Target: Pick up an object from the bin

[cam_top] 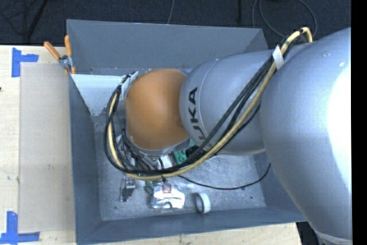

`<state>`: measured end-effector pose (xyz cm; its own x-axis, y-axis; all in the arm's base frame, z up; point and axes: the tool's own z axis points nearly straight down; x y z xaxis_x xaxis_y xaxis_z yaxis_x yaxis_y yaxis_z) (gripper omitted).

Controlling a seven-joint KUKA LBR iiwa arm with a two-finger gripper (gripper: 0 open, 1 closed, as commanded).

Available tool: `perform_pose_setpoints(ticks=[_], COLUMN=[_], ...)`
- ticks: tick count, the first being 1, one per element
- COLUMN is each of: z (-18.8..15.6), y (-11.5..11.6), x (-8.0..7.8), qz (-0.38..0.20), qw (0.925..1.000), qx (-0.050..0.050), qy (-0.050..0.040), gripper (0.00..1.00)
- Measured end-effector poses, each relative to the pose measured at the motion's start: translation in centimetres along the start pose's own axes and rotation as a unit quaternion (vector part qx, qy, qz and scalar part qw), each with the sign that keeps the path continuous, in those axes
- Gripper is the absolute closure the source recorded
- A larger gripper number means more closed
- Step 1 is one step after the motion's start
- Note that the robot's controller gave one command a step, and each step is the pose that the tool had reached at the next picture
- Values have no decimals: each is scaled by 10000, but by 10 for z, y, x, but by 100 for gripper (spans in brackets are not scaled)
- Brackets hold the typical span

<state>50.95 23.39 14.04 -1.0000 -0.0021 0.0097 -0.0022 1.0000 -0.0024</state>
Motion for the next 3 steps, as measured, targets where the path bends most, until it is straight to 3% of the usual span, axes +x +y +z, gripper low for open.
perform_pose_setpoints(ticks=[1,2,3], z=[-128,0,38], y=[-4,-64,-91], x=[36,20,25], qz=[1422,1929,701], qw=[9898,9812,9975], qx=[-30,18,-49], qy=[-62,-1,-86], gripper=[0,0,0])
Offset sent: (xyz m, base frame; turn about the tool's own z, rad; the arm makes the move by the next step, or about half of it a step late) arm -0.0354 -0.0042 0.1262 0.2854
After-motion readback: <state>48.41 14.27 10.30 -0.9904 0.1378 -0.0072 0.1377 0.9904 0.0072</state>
